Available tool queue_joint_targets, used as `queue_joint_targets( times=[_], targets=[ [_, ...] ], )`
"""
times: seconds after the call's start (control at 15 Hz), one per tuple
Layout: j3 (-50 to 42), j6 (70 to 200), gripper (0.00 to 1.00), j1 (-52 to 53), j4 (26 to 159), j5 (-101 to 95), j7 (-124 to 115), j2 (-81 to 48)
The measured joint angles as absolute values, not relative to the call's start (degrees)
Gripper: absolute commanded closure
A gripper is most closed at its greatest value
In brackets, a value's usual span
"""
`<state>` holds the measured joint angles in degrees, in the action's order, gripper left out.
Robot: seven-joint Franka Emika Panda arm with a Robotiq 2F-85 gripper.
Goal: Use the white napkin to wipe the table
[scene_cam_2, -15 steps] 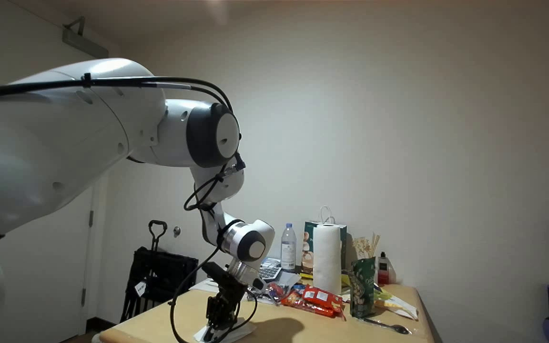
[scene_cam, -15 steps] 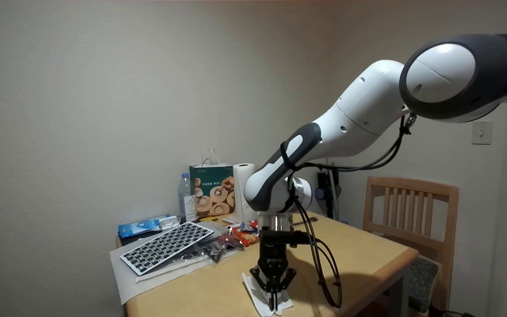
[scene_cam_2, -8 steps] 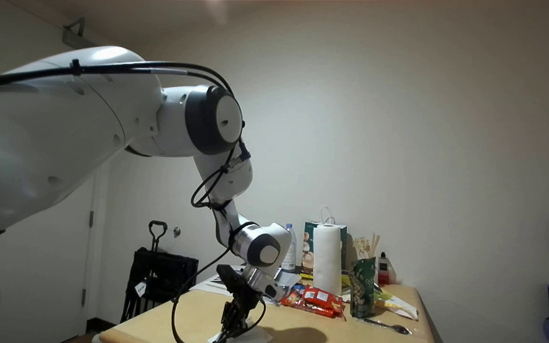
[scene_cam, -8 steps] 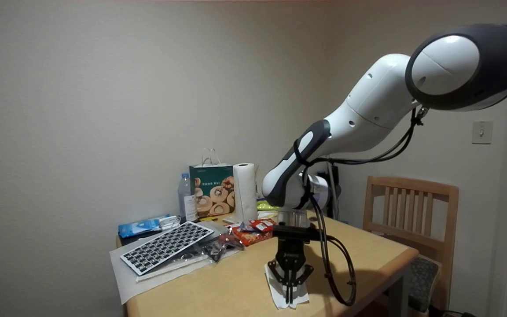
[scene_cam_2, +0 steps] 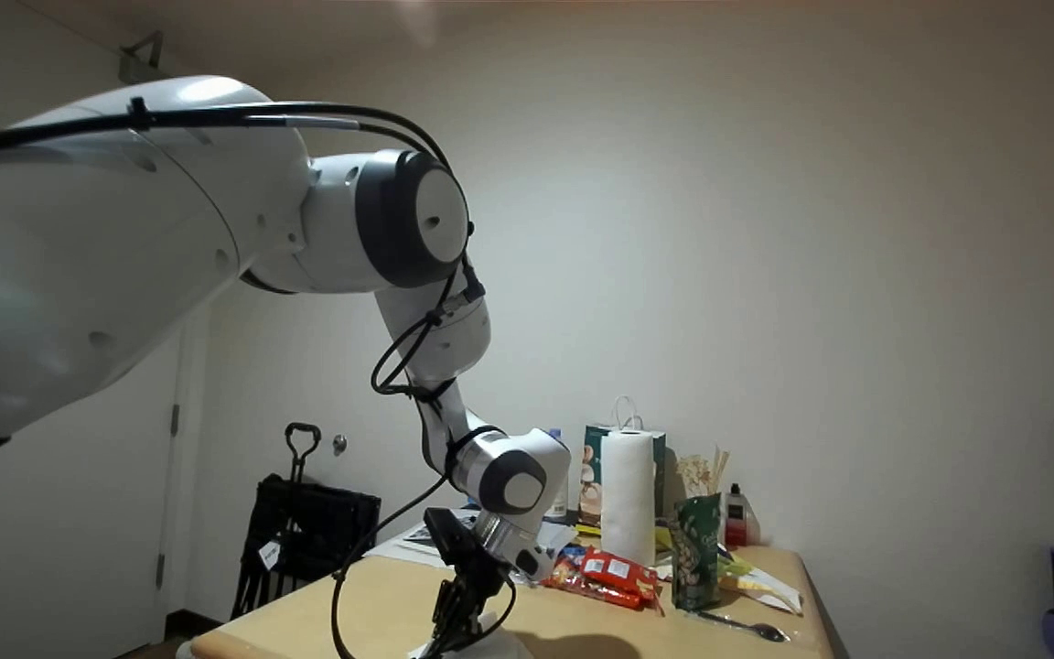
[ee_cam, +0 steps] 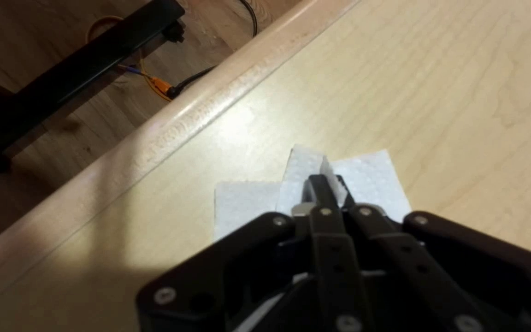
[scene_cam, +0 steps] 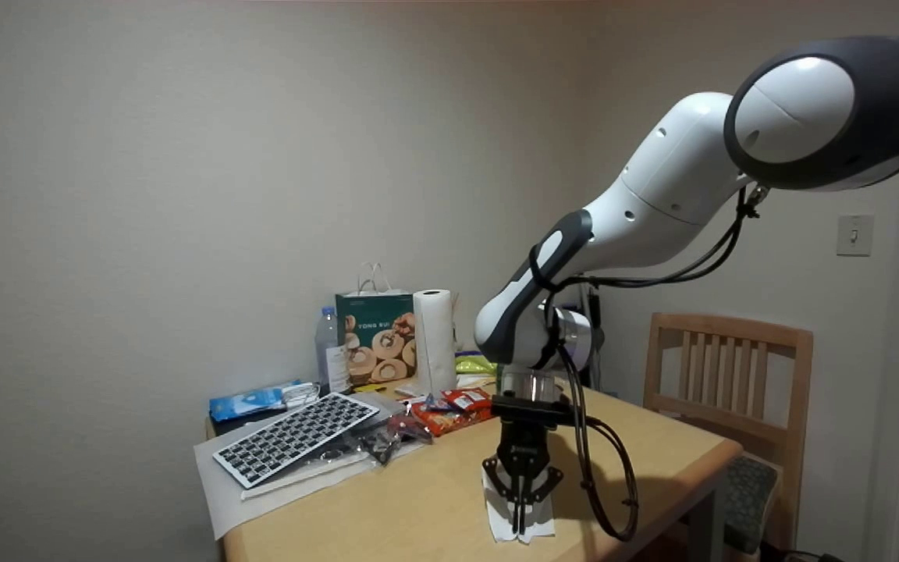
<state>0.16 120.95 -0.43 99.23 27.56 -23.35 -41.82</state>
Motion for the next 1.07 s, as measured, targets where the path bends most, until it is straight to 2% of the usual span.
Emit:
queue_joint_targets(
  times=[0.53, 0.93, 1.07],
  targets=[
    [-7.31, 120.91, 0.98, -2.94, 101.96, 26.54, -28.76, -40.14],
    [-7.53, 121.09, 1.0, -4.14, 102.26, 26.4, -28.88, -39.96],
    [-8.05, 125.22, 1.0, -3.56, 102.06, 26.14, -30.64, -40.03]
  ],
)
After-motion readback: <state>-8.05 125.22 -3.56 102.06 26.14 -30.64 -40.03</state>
